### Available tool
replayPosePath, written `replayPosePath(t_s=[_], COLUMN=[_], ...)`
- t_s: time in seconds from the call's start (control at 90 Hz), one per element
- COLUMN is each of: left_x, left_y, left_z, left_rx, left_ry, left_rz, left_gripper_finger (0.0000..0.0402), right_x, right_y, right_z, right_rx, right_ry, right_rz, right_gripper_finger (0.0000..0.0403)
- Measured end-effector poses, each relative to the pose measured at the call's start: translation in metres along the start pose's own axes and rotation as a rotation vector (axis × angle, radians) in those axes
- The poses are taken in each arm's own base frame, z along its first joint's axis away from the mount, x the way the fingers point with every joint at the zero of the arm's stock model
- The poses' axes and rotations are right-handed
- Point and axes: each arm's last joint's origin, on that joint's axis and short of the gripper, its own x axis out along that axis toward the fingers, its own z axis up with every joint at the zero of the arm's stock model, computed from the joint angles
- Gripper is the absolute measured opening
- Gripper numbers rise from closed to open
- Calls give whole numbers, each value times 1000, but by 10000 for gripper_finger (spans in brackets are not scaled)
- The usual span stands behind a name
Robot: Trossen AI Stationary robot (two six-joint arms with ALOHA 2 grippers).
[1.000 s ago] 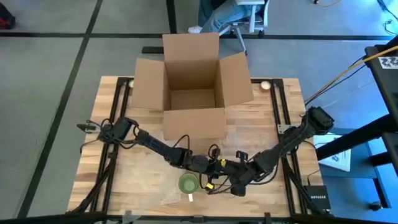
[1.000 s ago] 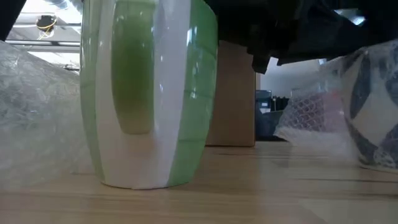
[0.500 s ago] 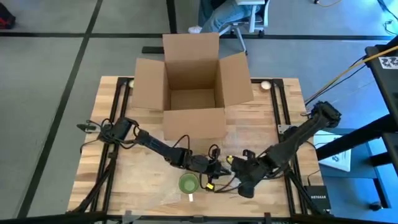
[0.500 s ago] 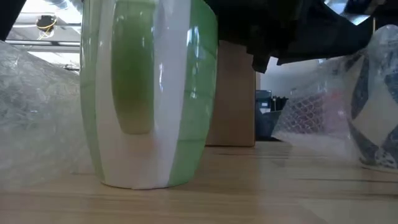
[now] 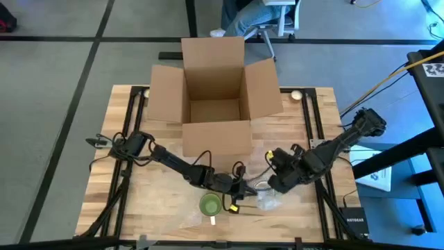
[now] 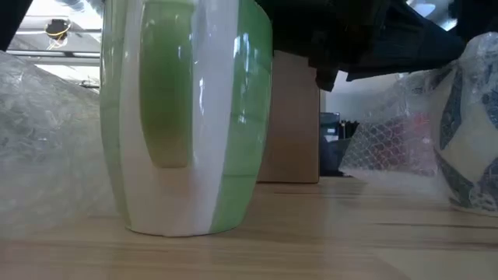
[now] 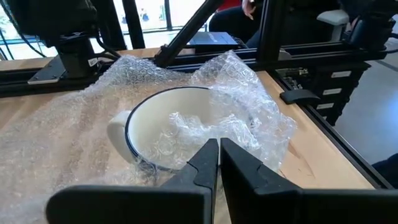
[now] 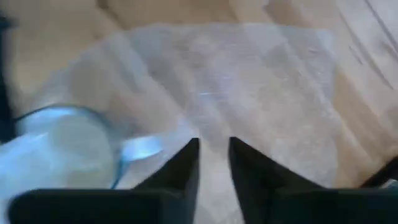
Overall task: Wrap mug
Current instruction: Wrap the blue mug with the right transparent bubble wrap
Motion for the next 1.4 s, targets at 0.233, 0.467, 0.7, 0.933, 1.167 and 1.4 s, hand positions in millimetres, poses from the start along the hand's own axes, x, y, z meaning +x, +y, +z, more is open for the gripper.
replayPosePath(t_s=[0.233,0.467,0.7,0.933,1.167,1.4], left_x=[0,0,0,-1,-1,-1], left_y=[0,0,0,0,0,0], left_z=[0,0,0,1,1,1], left_rx=[0,0,0,0,0,0], left_ry=[0,1,1,1,1,1], left_rz=[-1,0,-1,-1,-1,-1], left_gripper_finger=[0,0,0,0,0,0], right_x=[64,122,158,148,112,56], right_y=[-49,-96,-118,-104,-90,-71], right_z=[2,-9,-23,-12,10,18], right_rx=[128,290,379,281,186,89], right_ry=[61,88,79,65,44,-9], right_rz=[-205,-149,-111,47,245,341], right_gripper_finger=[231,261,257,153,17,4])
